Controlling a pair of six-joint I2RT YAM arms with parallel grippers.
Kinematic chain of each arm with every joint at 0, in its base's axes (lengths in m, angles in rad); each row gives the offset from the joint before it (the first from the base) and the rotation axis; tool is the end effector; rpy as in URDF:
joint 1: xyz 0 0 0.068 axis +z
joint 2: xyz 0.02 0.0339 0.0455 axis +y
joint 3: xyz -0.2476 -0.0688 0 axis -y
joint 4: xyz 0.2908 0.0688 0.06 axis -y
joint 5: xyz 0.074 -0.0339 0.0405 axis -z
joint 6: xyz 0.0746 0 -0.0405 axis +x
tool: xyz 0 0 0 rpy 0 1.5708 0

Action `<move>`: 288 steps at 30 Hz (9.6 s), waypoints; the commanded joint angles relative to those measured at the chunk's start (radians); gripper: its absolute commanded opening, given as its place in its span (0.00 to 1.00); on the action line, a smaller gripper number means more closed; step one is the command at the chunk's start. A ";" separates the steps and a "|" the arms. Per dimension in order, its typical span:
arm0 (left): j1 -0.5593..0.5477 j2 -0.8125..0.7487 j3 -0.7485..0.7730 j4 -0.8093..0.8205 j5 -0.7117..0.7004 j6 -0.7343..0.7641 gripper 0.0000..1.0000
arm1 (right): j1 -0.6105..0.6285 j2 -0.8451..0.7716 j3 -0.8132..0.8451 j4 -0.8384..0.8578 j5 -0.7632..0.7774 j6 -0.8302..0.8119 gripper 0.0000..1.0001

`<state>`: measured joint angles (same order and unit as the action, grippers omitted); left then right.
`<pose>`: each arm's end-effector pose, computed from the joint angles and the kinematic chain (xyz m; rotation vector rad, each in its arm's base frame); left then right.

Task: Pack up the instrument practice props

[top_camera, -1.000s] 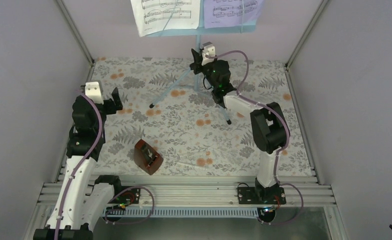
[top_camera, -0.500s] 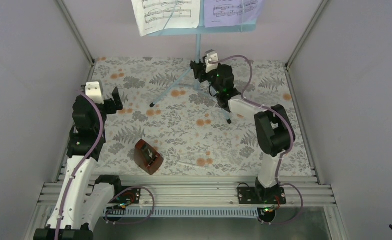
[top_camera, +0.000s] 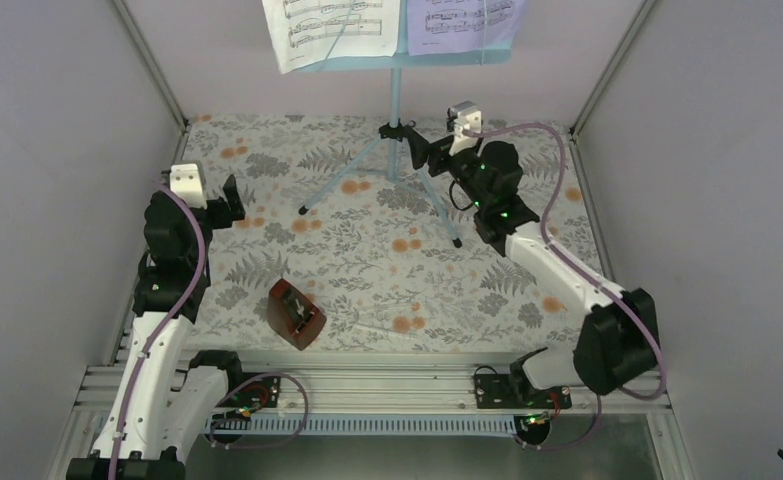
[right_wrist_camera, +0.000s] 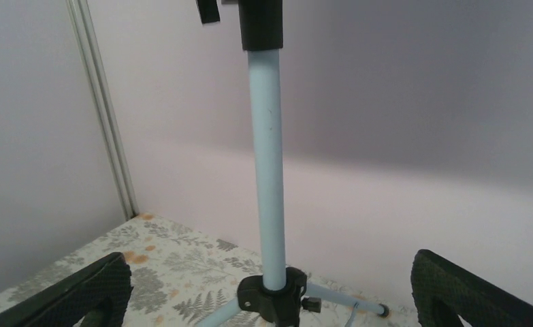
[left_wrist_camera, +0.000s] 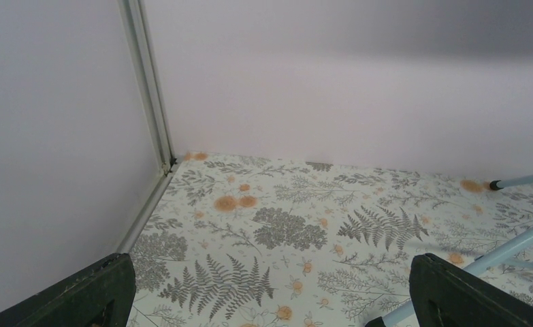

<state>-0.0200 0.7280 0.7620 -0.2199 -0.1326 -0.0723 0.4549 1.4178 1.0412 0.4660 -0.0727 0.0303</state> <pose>0.2693 0.0045 0.3208 -0.1423 1.7495 0.0492 0.3772 0.1905 0.3203 -0.3735 1.4502 0.4460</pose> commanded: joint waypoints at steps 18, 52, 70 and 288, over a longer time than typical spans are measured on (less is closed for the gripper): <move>-0.001 -0.021 0.020 -0.045 -0.054 -0.026 1.00 | 0.650 0.056 0.146 -0.578 0.018 0.112 0.97; -0.008 0.071 0.179 -0.057 0.055 -0.122 1.00 | 0.921 0.353 0.203 -0.530 0.584 0.340 0.62; -0.041 0.283 0.361 0.059 0.153 -0.101 1.00 | 0.706 0.220 0.098 -0.675 0.817 0.559 0.59; -0.077 0.235 0.195 0.027 0.121 -0.004 1.00 | 0.353 0.275 -0.312 0.257 -0.100 0.039 0.66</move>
<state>-0.0940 0.9787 0.9596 -0.2111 -0.0147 -0.0711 0.8162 1.6752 0.7033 0.7296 -0.1963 0.0586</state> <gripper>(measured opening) 1.000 0.658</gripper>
